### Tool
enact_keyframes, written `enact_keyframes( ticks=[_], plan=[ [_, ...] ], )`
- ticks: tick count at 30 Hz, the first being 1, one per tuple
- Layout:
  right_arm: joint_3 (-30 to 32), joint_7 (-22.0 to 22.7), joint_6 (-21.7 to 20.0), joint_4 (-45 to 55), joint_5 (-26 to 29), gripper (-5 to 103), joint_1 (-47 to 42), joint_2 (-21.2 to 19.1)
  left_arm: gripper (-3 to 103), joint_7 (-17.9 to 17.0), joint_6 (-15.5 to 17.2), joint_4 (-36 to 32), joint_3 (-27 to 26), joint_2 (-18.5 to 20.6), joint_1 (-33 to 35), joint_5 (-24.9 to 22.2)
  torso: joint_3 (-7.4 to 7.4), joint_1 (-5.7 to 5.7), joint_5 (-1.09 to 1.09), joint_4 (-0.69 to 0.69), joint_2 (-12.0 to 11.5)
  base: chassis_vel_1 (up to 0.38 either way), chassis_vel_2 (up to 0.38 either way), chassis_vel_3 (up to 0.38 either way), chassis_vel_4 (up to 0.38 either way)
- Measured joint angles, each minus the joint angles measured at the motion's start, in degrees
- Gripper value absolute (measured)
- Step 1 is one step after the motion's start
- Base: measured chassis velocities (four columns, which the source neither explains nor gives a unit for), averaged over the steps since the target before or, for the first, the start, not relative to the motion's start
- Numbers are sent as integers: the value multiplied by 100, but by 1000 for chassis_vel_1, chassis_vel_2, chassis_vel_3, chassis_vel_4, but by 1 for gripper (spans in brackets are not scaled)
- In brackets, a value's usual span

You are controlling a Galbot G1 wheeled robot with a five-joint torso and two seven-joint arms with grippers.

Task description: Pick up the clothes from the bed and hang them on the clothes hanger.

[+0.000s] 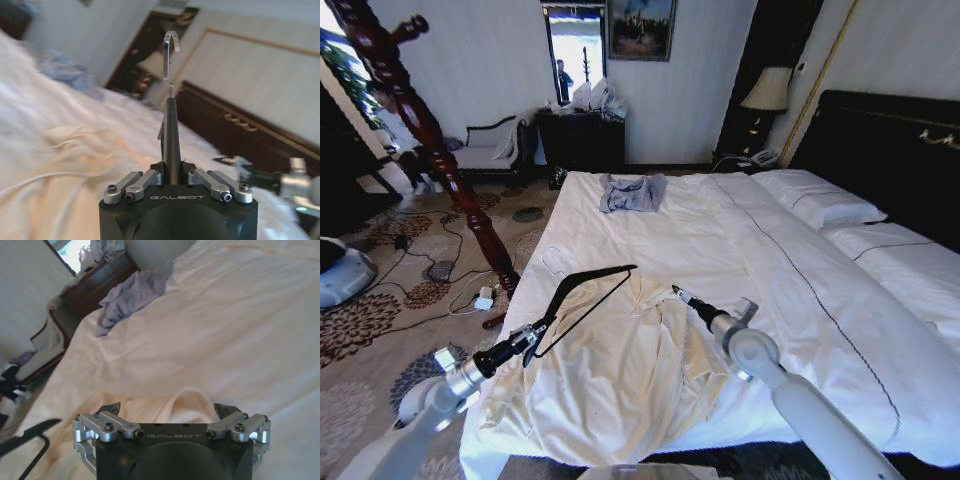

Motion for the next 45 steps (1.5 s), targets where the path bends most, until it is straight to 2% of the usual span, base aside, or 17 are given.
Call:
enact_keyframes(
  ticks=[1, 3, 7, 11, 15, 19, 22, 23, 26, 27, 32, 33, 34, 38, 40, 41, 45],
  plan=[
    [0, 0, 0, 0, 0, 100, 0, 0, 17, 0, 0, 0, 0, 0, 0, 0, 0, 0, 0, 0, 0, 0, 0, 0, 0],
    [-39, 0, 0, -289, -106, 100, 201, 60, 17, -281, 2, -97, 90, -2, -59, -90, 0, 0, -1, -1, 0, 0, 0, 0, 0],
    [-55, 35, -70, -664, -109, 100, 410, 119, 17, -300, 29, -154, 188, 1, -119, -107, 0, 1, 0, -1, 0, 0, 0, 0, 0],
    [27, 44, -161, -949, 3, 103, 467, 141, 17, -138, 46, -154, 304, 82, -169, -68, 0, 0, 0, 0, 0, 0, 0, 0, 0],
    [158, -132, -190, -1103, -41, 97, 371, 146, 17, 115, 54, -145, 296, 236, -56, -62, 0, 1, 1, -4, 0, 0, 0, 0, 0],
    [150, -260, -231, -1289, -134, 93, 393, 188, 17, 376, 56, -89, 184, 298, 119, 30, 0, 0, 1, 3, 0, 0, 0, 0, 0],
    [138, -286, -257, -1486, -169, 78, 437, 259, 17, 504, 56, -82, 213, 313, 136, 68, 0, 0, -1, -2, 0, 0, 0, 0, 0],
    [138, -286, -257, -1486, -169, 78, 437, 259, 17, 504, 56, -82, 213, 313, 136, 68, 0, 0, -1, -2, 0, 0, 0, 0, 0],
    [130, -336, -261, -1681, -189, 61, 495, 329, 17, 533, 56, -111, 232, 357, 104, 69, 0, 0, 0, -1, 0, 0, 0, 0, 0],
    [130, -336, -261, -1681, -189, 61, 495, 329, 17, 533, 56, -111, 232, 357, 104, 69, 0, 0, 0, -1, 0, 0, 0, 0, 0],
    [133, -400, -260, -1791, -226, 39, 509, 365, 17, 577, 56, -121, 222, 441, 86, 59, 0, 0, 1, -1, 0, 0, 0, 0, 0],
    [133, -400, -260, -1791, -226, 39, 509, 365, 17, 577, 56, -121, 222, 441, 86, 59, 0, 0, 1, -1, 0, 0, 0, 0, 0],
    [137, -427, -260, -1789, -242, 31, 484, 360, 17, 584, 56, -104, 223, 435, 88, 86, 0, 0, 0, -1, 0, 0, 0, 0, 0],
    [148, -610, -243, -1782, -308, 37, 442, 350, 17, 613, 43, -80, 227, 409, 113, 178, 0, 0, -1, -1, 0, 0, 0, 0, 0],
    [147, -786, -199, -1811, -374, 48, 446, 366, 17, 619, 39, -65, 204, 411, 124, 192, 0, 0, -1, -1, 0, 0, 0, 0, 0],
    [140, -892, -172, -1838, -420, 48, 460, 382, 17, 620, 38, -60, 179, 420, 126, 192, 0, 0, -1, -1, 0, 0, 0, 0, 0],
    [80, -1294, -127, -1960, -672, 65, 520, 411, 17, 620, 31, -58, 102, 457, 130, 167, 0, 0, 0, 1, 0, 0, 0, 0, 0]
  ],
)
